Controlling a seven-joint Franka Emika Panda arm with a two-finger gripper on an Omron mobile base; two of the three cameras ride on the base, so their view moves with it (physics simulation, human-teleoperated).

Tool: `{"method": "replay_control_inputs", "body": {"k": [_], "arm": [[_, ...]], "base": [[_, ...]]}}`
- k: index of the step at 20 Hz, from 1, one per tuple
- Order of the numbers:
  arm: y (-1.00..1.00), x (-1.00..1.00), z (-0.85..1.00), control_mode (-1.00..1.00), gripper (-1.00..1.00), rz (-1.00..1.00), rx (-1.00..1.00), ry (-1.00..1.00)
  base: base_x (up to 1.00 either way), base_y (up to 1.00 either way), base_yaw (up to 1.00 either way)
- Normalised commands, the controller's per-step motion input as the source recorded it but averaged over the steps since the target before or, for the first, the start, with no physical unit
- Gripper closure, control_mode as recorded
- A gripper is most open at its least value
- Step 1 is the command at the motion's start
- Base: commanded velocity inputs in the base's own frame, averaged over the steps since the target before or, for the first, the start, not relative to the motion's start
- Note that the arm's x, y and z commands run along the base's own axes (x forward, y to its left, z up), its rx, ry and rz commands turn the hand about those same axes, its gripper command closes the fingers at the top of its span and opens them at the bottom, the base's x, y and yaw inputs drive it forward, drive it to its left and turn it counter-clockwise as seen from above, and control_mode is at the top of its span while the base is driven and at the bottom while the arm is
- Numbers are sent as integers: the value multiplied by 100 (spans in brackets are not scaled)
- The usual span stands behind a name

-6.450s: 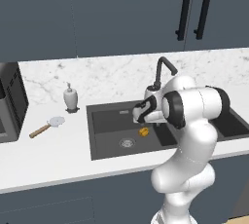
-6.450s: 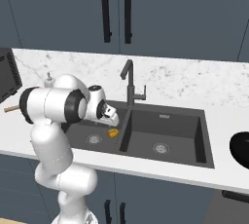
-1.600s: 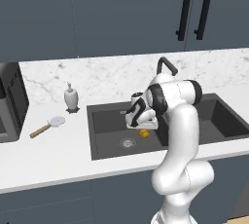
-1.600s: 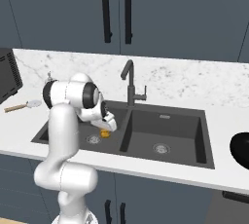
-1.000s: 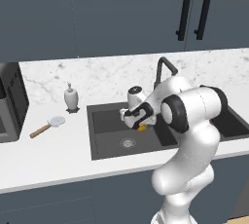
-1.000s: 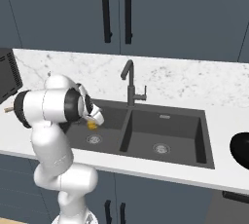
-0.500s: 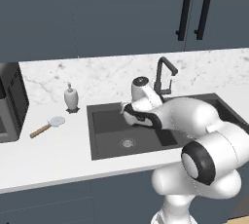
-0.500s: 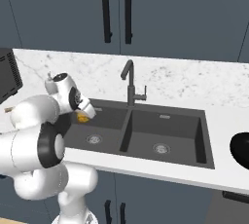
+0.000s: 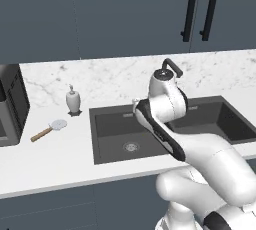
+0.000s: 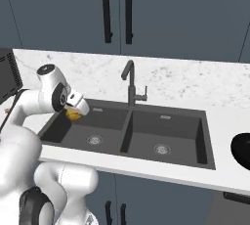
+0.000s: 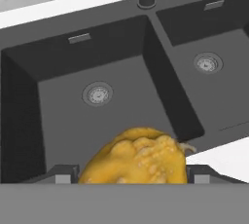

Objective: Pick the squash from the sink and place it in the bowl. Then pick the bowl and place it in the microwave. Then close the microwave door and press the start button.

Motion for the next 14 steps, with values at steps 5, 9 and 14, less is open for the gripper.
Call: {"method": "replay_control_inputs", "body": {"k": [5,9,14], "arm": [[-57,-71,60,-100,100,6,0,0],[-88,-46,44,-100,100,3,0,0],[-100,-47,36,-100,100,1,0,0]], "base": [[0,0,0],[0,0,0],[0,0,0]]}}
